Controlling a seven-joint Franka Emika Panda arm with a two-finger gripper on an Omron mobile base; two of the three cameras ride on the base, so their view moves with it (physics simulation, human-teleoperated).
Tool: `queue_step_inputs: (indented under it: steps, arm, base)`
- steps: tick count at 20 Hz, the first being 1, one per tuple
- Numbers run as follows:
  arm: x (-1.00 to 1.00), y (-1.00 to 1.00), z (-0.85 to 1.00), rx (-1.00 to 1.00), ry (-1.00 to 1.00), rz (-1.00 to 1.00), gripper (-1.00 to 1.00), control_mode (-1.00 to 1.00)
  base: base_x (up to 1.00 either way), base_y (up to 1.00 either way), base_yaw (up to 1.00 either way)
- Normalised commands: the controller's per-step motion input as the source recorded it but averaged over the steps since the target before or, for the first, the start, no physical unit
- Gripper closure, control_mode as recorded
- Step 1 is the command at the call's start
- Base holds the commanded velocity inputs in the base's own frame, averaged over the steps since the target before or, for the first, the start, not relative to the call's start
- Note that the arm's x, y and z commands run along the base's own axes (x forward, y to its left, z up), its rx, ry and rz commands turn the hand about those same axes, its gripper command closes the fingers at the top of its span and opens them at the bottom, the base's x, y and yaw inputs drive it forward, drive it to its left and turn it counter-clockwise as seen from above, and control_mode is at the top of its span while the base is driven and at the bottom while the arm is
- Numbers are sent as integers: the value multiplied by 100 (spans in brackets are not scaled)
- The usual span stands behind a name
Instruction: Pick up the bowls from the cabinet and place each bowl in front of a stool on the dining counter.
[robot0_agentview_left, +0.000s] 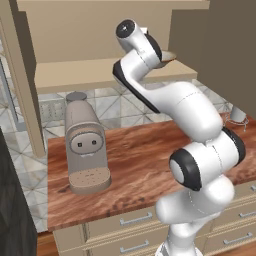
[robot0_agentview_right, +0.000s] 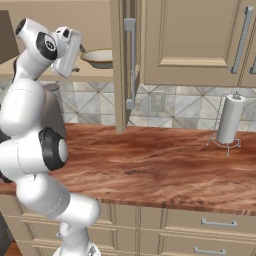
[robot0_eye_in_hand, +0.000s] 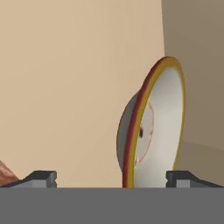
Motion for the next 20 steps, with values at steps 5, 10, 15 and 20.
queue_step_inputs:
  steps: [5,10,15,20]
  arm:
    - [20,0,-5,0,0,0,-100,-100]
    - [21,0,-16,0,0,0,-100,-100]
    - [26,-1,-6,0,5,0,-100,-100]
    - [26,-1,0,0,2,0,-100,-100]
  base:
    - [0,0,0]
    - [0,0,0]
    - [0,0,0]
    - [0,0,0]
